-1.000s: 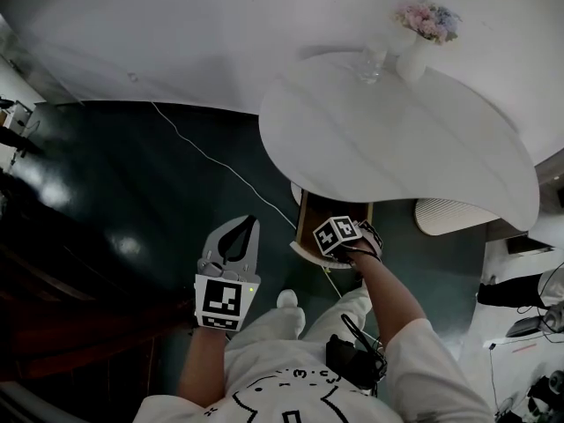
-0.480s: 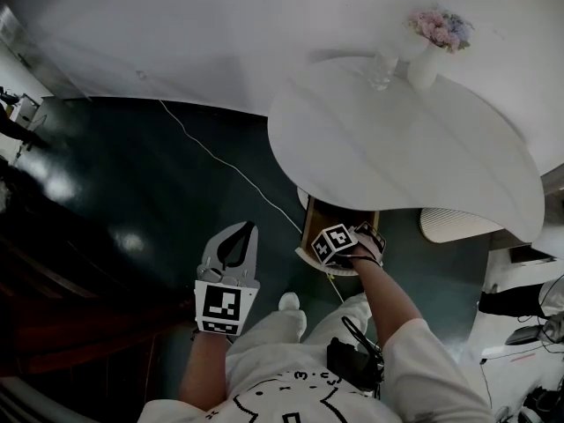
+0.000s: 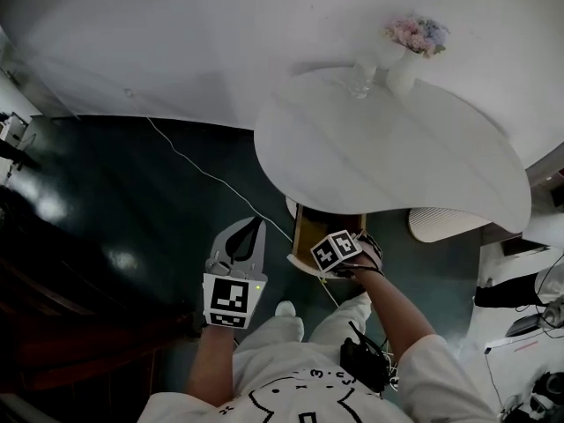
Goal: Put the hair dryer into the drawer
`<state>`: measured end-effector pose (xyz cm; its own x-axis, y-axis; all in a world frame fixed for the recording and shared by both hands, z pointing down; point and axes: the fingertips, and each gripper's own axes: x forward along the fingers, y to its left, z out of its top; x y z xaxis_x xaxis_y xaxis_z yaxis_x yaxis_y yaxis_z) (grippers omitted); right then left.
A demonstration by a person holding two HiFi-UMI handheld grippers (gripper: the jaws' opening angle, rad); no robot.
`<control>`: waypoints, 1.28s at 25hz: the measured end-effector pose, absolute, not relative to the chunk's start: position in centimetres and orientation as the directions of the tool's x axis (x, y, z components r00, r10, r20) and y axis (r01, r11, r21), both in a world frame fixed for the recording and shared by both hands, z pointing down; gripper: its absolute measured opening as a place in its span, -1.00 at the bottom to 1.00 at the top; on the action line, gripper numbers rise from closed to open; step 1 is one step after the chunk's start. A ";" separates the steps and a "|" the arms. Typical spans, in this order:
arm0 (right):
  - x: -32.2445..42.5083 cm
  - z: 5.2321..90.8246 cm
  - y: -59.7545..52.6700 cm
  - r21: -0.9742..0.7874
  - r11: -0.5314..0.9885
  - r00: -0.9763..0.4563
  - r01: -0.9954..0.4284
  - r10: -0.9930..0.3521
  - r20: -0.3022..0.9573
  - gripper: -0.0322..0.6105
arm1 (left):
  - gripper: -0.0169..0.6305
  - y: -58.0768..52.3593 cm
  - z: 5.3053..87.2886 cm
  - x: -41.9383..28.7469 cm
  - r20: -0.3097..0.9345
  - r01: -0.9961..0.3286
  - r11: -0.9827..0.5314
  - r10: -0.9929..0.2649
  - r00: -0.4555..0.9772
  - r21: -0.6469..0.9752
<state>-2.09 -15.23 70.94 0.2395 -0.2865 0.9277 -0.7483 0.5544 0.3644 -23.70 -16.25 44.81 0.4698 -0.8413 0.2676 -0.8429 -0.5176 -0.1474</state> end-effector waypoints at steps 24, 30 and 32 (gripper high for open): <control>-2.9 46.3 -14.4 0.030 0.175 -0.125 -0.984 -0.802 0.584 -0.90 | -0.89 -16.9 36.9 -19.6 0.058 -0.799 -0.590 -0.807 0.587 -0.114; -2.9 37.1 -12.8 0.048 0.152 -0.129 -0.987 -0.938 0.323 -0.90 | -0.89 -16.1 33.8 -18.8 0.033 -0.766 -0.629 -0.775 0.631 -0.132; -2.7 34.5 -12.4 0.109 0.141 -0.109 -0.984 -0.960 0.257 -0.90 | -0.89 -16.1 32.7 -18.3 0.019 -0.754 -0.641 -0.764 0.646 -0.146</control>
<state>-2.73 -12.41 34.46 -0.1094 -0.9601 0.2572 -0.9840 0.1412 0.1086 -18.34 -16.11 32.70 0.6455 -0.7635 0.0191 -0.7536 -0.6408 -0.1463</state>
